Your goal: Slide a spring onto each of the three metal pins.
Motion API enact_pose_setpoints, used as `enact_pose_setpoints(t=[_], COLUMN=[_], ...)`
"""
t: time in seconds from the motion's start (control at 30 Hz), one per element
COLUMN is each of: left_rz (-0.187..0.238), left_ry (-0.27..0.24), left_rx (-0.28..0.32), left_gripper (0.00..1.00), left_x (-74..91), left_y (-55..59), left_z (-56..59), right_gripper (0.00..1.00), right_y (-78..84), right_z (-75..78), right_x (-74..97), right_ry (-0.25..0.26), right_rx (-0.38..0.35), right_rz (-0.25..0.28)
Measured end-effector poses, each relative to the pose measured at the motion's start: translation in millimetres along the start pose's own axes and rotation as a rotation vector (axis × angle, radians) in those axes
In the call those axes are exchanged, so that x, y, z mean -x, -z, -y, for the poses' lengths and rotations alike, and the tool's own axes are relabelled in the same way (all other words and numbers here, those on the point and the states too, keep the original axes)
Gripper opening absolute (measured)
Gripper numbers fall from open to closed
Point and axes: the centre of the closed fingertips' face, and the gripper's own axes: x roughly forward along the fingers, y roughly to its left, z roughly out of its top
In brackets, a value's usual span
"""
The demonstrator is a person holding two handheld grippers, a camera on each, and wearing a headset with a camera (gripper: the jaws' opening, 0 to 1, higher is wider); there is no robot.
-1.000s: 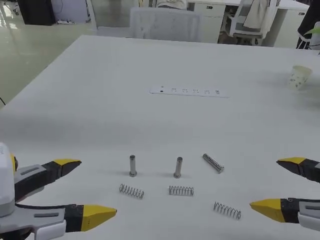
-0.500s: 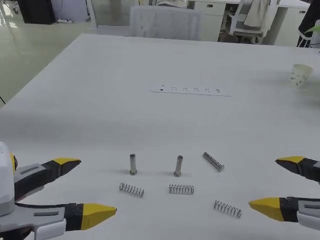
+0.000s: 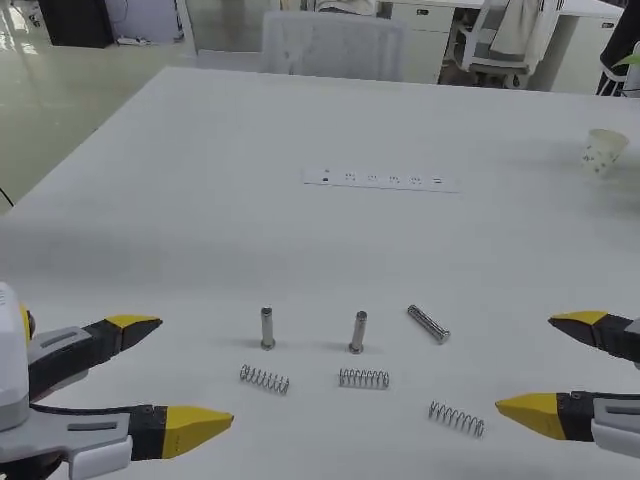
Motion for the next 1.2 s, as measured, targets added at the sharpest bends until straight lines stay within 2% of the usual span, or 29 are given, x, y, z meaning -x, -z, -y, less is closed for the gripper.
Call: enact_pose_setpoints(t=[0.3, 0.57, 0.8, 1.2], left_rz=[-0.003, -0.009, -0.013, -0.007], left_ry=[0.004, 0.006, 0.008, 0.000], left_rx=[-0.001, 0.000, 0.004, 0.007], left_gripper=[0.83, 0.83, 0.83, 0.83], left_x=[-1.1, -2.0, -3.2, 0.4], left_y=[0.0, 1.6, 3.4, 3.9], left_z=[-0.1, -0.3, -0.5, -0.5], right_gripper=[0.72, 0.71, 0.68, 0.64], right_y=[0.6, -3.0, -10.2, -19.1], right_z=[2.1, 5.7, 14.2, 25.4], right_x=[-1.2, -10.8, -23.7, -50.8], right_ry=[0.004, 0.004, 0.007, -0.001], right_rx=[-0.009, -0.021, -0.026, 0.021], right_rz=[0.000, -0.005, -0.023, -0.080])
